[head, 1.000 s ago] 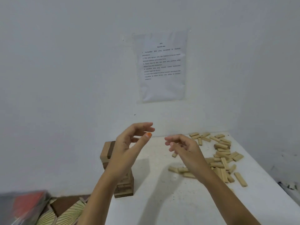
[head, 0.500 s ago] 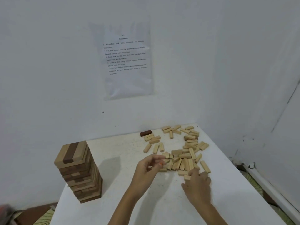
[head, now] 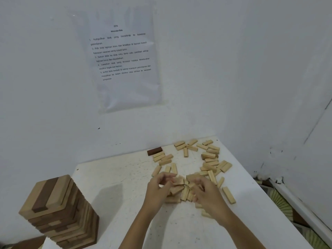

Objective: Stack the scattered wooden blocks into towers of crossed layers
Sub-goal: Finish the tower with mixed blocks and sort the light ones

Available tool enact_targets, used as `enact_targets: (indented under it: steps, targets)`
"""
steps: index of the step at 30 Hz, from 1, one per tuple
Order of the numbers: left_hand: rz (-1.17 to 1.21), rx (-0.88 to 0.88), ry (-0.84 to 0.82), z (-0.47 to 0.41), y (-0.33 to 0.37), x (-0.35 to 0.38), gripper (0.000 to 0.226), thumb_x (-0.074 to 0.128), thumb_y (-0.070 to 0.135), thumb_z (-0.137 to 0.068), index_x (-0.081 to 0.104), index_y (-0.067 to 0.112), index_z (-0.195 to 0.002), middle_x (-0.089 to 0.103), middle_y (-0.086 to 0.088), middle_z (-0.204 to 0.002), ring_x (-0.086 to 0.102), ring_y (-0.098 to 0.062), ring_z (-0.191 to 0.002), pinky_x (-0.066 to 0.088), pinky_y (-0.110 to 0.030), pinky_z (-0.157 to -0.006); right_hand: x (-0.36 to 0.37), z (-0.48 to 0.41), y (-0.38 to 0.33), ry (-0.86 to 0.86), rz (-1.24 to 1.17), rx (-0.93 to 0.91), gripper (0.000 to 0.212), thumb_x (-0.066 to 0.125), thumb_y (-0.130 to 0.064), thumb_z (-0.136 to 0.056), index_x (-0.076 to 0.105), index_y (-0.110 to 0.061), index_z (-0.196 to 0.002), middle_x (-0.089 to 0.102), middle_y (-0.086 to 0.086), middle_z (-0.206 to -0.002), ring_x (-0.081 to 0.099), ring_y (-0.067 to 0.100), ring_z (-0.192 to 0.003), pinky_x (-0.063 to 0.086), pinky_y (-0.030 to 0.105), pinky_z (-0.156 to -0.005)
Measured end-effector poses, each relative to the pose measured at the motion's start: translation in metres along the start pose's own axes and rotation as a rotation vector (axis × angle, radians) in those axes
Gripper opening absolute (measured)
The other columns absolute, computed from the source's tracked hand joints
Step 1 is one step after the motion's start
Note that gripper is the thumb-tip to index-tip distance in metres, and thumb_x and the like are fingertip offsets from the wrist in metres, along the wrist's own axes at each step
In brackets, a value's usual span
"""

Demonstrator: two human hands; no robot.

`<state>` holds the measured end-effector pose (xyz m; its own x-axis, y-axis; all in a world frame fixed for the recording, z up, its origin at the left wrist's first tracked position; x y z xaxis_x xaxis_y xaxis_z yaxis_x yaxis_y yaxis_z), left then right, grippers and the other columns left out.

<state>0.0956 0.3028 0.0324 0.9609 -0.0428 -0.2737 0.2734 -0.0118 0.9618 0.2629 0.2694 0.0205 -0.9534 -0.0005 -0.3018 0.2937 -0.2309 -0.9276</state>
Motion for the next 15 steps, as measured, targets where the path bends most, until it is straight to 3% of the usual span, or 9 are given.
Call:
enact_targets:
  steps: [3, 7, 9, 11, 13, 15]
  targets:
    - [-0.056, 0.013, 0.077, -0.032, -0.002, -0.008, 0.022, 0.056, -0.001, -0.089, 0.070, 0.015, -0.093, 0.071, 0.002, -0.091, 0.063, -0.009, -0.085, 0.047, -0.010, -0.071, -0.005, -0.031, -0.012, -0.023, -0.031, -0.010, 0.016, 0.045, -0.015, -0.098, 0.057, -0.021, -0.105, 0.053, -0.001, -0.068, 0.050, 0.017, -0.065, 0.043, 0.031, -0.062]
    - [-0.130, 0.030, 0.181, -0.075, -0.006, -0.014, 0.014, 0.060, 0.005, -0.092, 0.068, 0.014, -0.097, 0.069, 0.004, -0.098, 0.061, 0.001, -0.085, 0.047, -0.008, -0.067, -0.013, -0.075, -0.020, 0.019, 0.049, -0.078, 0.020, 0.060, -0.003, -0.089, 0.060, -0.017, -0.103, 0.037, -0.008, -0.054, 0.038, 0.008, -0.052, 0.043, 0.018, -0.054]
    - [-0.166, 0.034, 0.226, -0.096, -0.008, -0.019, 0.009, 0.062, 0.008, -0.092, 0.065, 0.008, -0.100, 0.065, 0.003, -0.101, 0.059, 0.010, -0.081, 0.045, -0.005, -0.066, -0.019, -0.097, -0.019, 0.079, 0.098, -0.112, 0.016, 0.059, 0.003, -0.088, 0.065, -0.006, -0.099, 0.037, -0.008, -0.053, 0.037, 0.004, -0.048, 0.046, 0.011, -0.060]
    - [-0.206, 0.033, 0.197, -0.116, -0.014, -0.020, 0.013, 0.058, 0.000, -0.092, 0.061, 0.003, -0.105, 0.058, 0.001, -0.104, 0.059, 0.017, -0.078, 0.047, -0.006, -0.064, -0.025, -0.115, -0.014, 0.132, 0.115, -0.108, 0.014, 0.059, 0.000, -0.091, 0.063, 0.014, -0.093, 0.046, -0.006, -0.055, 0.048, -0.003, -0.049, 0.047, 0.008, -0.061]
    - [-0.315, 0.048, 0.176, -0.135, -0.023, -0.021, 0.025, 0.056, -0.004, -0.090, 0.061, 0.006, -0.112, 0.059, -0.003, -0.115, 0.065, 0.000, -0.093, 0.055, -0.019, -0.075, -0.026, -0.129, -0.010, 0.149, 0.069, -0.095, 0.024, 0.059, -0.008, -0.094, 0.063, 0.015, -0.090, 0.054, 0.002, -0.061, 0.052, -0.003, -0.048, 0.043, 0.013, -0.049]
    - [-0.560, 0.102, 0.171, -0.150, -0.027, -0.020, 0.034, 0.056, -0.002, -0.089, 0.062, 0.012, -0.120, 0.061, -0.001, -0.123, 0.058, -0.016, -0.110, 0.049, -0.032, -0.093, -0.029, -0.137, -0.010, 0.166, 0.089, -0.122, 0.021, 0.059, -0.017, -0.095, 0.069, 0.000, -0.087, 0.050, 0.016, -0.064, 0.052, 0.013, -0.055, 0.042, 0.016, -0.053]
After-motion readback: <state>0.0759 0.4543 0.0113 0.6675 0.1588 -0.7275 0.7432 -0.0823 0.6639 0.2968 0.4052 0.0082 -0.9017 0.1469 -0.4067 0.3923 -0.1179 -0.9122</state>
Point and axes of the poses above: each hand's wrist, its own z-axis away from the middle knuckle, its own x-axis out of the palm, y = z × x, the point moved 10 cm from there along -z, towards the middle knuckle
